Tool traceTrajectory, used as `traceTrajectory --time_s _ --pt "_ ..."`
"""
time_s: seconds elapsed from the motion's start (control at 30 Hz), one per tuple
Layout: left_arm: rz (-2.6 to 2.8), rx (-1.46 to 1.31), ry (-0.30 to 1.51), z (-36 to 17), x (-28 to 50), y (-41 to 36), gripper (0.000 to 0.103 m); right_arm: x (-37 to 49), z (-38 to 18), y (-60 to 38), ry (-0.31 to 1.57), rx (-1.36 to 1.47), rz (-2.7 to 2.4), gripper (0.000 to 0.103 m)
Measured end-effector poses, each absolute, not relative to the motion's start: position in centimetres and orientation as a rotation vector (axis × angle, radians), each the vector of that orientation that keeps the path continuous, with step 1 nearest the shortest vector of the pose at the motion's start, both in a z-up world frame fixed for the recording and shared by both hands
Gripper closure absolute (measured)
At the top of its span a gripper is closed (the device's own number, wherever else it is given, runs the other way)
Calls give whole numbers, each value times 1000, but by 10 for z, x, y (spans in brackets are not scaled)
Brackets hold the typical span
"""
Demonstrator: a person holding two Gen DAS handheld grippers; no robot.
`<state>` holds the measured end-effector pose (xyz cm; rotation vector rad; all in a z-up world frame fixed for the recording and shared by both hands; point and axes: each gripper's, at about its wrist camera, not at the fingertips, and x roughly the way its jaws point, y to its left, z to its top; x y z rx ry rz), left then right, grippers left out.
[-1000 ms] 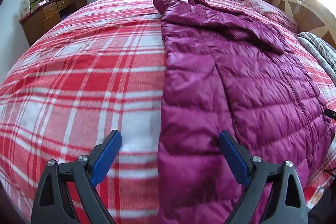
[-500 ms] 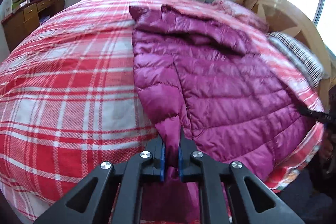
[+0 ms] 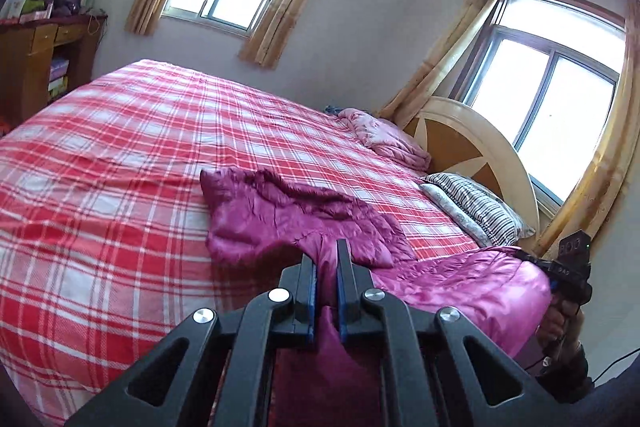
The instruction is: Fold large clothes
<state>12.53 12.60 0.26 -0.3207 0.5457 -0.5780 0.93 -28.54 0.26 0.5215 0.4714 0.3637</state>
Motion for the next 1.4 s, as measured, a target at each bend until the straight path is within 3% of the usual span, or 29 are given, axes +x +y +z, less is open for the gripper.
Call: traceTrajectory --time_s 0.5,0.77,0.97,1.2,1.23,1.27,1.33,1.4 --pt "-498 -356 692 -32 313 111 96 166 -4 -308 465 580 223 94" --pt "-397 -244 783 -86 393 83 95 264 -43 -321 578 581 118 94" --pt "-348 -219 843 -109 426 77 91 313 -80 -331 664 585 53 94" --pt "-291 -258 665 -78 401 101 87 339 -93 -330 712 557 47 93" --pt "-236 -222 632 -72 396 99 74 342 -93 -330 703 555 36 93" --pt "-184 -188 601 -66 393 97 46 346 -93 -331 704 551 33 93" --pt "-89 -152 506 -55 380 98 8 352 -95 -329 719 536 15 93" --pt "-131 -169 419 -48 365 97 8 358 -99 -326 733 534 15 92"
